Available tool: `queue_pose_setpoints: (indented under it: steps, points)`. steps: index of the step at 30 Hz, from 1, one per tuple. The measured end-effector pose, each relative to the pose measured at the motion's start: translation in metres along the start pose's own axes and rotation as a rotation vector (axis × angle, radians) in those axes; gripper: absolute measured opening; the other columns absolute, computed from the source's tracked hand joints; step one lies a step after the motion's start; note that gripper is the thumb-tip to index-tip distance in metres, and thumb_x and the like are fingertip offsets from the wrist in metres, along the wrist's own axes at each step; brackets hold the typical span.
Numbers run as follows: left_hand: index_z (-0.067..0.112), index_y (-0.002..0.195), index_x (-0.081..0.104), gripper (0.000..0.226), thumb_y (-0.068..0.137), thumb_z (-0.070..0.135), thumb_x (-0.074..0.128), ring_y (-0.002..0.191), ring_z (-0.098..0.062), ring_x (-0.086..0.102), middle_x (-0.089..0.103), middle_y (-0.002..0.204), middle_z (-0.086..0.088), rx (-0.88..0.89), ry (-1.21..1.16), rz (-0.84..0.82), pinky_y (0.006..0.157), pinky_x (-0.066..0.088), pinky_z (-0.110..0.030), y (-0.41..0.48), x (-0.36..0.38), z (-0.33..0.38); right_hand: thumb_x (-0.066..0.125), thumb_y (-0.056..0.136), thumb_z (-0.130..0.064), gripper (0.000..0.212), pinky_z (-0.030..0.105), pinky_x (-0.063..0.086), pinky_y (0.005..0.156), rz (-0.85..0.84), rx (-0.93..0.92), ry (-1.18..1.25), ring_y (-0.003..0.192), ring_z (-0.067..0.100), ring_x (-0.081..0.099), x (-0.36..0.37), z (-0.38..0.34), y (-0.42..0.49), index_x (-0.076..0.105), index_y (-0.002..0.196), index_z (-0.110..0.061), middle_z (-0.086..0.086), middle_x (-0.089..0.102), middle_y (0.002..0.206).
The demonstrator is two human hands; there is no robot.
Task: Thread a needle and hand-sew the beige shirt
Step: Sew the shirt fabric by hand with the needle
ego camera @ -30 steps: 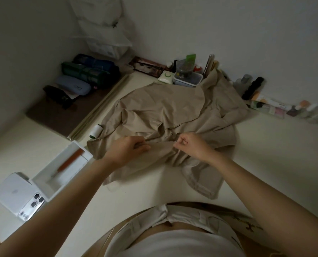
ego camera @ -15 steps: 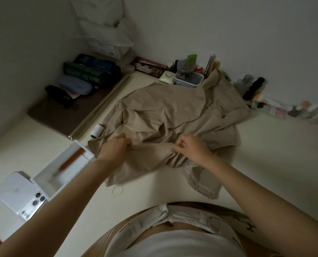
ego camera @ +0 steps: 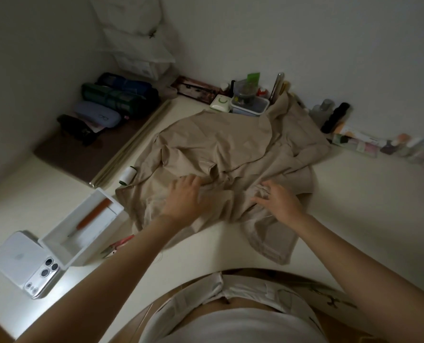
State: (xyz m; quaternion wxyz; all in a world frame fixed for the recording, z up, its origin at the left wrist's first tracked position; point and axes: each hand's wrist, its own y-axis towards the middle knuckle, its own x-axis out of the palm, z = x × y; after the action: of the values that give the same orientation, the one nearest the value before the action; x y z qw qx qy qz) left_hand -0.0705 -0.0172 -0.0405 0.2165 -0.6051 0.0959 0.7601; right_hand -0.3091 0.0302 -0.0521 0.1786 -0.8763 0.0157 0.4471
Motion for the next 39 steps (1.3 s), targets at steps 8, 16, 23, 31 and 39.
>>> queue_pose_setpoints:
  steps: [8,16,23,31,39]
  points:
    - [0.009,0.127,0.04,0.035,0.093,0.014,0.043,0.118,-0.033,0.05,0.054,0.126,-0.016,-0.065,-0.126,-0.184,0.096,0.034,-0.039,0.011,0.02,0.032,0.063,0.089,-0.027,0.02,0.029,0.035,0.064,0.056,0.045,-0.009,0.077,0.02,0.053,-0.009,0.01,-0.001,0.05,0.08,-0.016,-0.002,0.053,0.073]
    - [0.016,0.14,0.034,0.057,0.09,0.039,0.051,0.13,-0.027,0.034,0.039,0.138,-0.009,-0.094,-0.107,-0.127,0.106,0.027,-0.042,0.008,0.004,0.028,0.07,0.085,-0.022,0.014,0.029,0.048,0.075,0.109,-0.063,0.123,0.09,0.019,0.062,-0.026,0.005,-0.006,0.058,0.086,-0.014,0.006,0.065,0.089]
    - [0.015,0.107,0.06,0.021,0.088,0.025,0.063,0.105,-0.02,0.051,0.047,0.105,0.007,0.27,-0.493,0.032,0.099,0.038,-0.043,0.022,0.0,0.069,0.069,0.085,-0.019,0.014,0.035,0.054,0.08,0.123,-0.174,0.166,0.088,0.018,0.065,-0.03,-0.016,-0.015,0.065,0.093,-0.008,0.005,0.068,0.091]
    - [0.005,0.084,0.062,0.021,0.092,0.023,0.06,0.08,-0.013,0.056,0.061,0.086,-0.002,0.172,-0.714,-0.139,0.076,0.043,-0.03,0.021,-0.007,0.075,0.072,0.082,-0.011,0.019,0.034,0.053,0.086,0.107,-0.188,0.198,0.092,0.019,0.066,-0.034,-0.01,-0.015,0.067,0.097,-0.002,0.01,0.069,0.096]
    - [0.027,0.066,0.04,0.033,0.092,0.027,0.06,0.062,-0.002,0.04,0.043,0.071,0.012,0.168,-0.616,-0.058,0.058,0.03,-0.017,0.02,-0.004,0.076,0.075,0.079,-0.019,0.016,0.046,0.054,0.077,0.09,-0.204,0.178,0.08,0.025,0.066,-0.034,-0.006,-0.017,0.065,0.088,-0.009,0.011,0.069,0.081]
